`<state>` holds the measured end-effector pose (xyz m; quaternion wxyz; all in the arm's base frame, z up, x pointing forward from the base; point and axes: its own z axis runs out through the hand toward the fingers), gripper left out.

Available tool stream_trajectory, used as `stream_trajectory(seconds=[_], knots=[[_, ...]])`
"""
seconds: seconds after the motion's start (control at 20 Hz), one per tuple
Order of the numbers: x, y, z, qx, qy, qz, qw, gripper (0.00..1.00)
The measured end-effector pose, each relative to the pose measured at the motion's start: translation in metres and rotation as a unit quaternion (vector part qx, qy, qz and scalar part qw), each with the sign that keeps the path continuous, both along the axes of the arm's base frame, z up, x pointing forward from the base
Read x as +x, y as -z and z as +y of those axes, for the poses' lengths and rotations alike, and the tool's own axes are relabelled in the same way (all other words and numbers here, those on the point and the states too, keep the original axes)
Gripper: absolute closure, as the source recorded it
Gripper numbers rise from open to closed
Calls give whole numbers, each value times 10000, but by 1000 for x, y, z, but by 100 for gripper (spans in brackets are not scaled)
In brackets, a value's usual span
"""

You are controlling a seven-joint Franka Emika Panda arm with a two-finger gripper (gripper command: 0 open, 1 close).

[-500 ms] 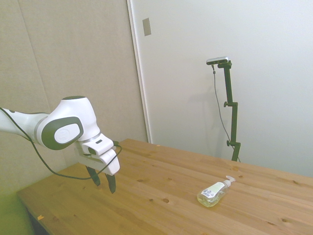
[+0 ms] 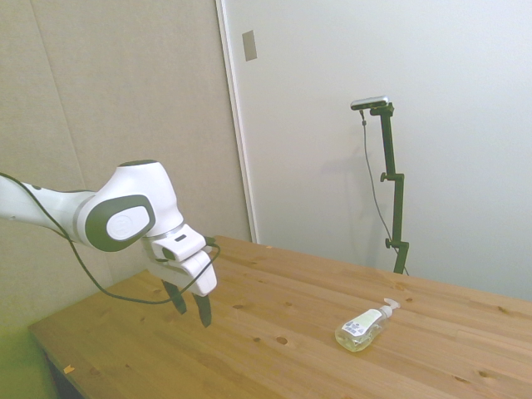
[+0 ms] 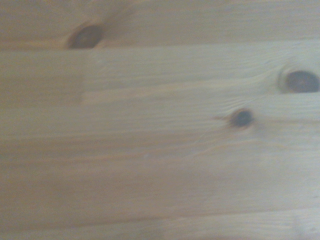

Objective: Stand the sanitizer

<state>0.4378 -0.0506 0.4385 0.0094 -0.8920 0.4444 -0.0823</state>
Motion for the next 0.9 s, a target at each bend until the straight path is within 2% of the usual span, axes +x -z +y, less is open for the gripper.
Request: stream_trajectory(seconds=[0.15,0.35,0.45,0.5,0.65,0.9], knots=[[24,-4,-45,-12,363,-75,9993,0],[75,-11,-101,-19,665,-164,9976,0],[101,-15,-119,-42,695,-176,9974,0],[126,-20,-118,1,582,-147,9982,0],[131,-24,-129,-70,656,-237,9975,0],[158,-16,-195,-191,1155,-476,9920,0]])
